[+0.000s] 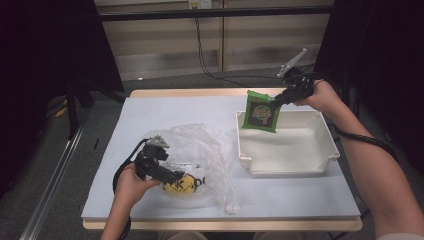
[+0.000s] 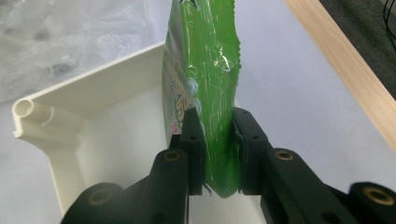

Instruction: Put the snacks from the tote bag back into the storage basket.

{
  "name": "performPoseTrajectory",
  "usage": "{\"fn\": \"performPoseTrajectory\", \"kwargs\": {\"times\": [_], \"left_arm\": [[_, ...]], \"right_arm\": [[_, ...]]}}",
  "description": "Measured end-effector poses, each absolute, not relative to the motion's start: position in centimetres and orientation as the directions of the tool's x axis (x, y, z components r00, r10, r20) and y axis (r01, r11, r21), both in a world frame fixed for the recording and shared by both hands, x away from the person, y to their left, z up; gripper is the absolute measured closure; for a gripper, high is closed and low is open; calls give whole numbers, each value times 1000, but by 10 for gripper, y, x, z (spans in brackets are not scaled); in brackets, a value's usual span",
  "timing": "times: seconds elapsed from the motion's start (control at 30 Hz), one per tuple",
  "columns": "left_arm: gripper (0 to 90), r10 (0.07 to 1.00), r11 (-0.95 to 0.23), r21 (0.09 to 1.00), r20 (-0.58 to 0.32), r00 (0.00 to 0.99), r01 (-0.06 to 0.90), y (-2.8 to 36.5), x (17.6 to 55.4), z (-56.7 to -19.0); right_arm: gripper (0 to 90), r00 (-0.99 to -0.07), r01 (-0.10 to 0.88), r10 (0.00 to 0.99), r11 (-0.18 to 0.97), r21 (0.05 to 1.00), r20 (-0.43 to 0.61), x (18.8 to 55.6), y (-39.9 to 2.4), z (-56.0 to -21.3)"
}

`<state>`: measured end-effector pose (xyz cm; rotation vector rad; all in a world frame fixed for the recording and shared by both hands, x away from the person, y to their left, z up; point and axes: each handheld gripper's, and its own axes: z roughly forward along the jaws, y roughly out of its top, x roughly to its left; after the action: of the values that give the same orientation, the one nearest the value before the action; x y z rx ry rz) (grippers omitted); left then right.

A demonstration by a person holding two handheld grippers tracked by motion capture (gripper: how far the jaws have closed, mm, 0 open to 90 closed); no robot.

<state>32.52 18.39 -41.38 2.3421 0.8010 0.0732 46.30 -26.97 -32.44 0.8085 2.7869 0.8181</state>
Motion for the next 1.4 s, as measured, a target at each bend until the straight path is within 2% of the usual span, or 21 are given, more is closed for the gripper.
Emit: {"fn": "performPoseTrajectory", "kwargs": {"times": [0.4,0.7,1.2,1.27,1.3,1.37,1.4], "left_arm": [[82,571,-597,593,-160,805,541,184,325,-419],[83,572,-608,588,-142,808,534,183,327,-415],[83,571,-597,587,-167,804,546,183,331,-421],[83,568,-607,582,-158,808,540,183,333,-420],[83,577,-597,584,-165,800,551,182,333,-420],[83,569,-605,585,-157,807,540,182,334,-419],[83,573,-599,591,-157,805,541,181,333,-418]], "right_arm": [[762,-882,423,470,767,484,25,475,-258,-354],[761,-910,337,412,794,507,-41,480,-255,-360],[746,-909,332,415,783,525,-44,487,-257,-363],[699,-906,335,420,780,528,-46,488,-258,-364],[643,-904,335,424,779,530,-53,488,-258,-365],[434,-887,370,460,762,531,-43,489,-259,-366],[371,-871,401,490,747,531,-33,489,-260,-366]]}}
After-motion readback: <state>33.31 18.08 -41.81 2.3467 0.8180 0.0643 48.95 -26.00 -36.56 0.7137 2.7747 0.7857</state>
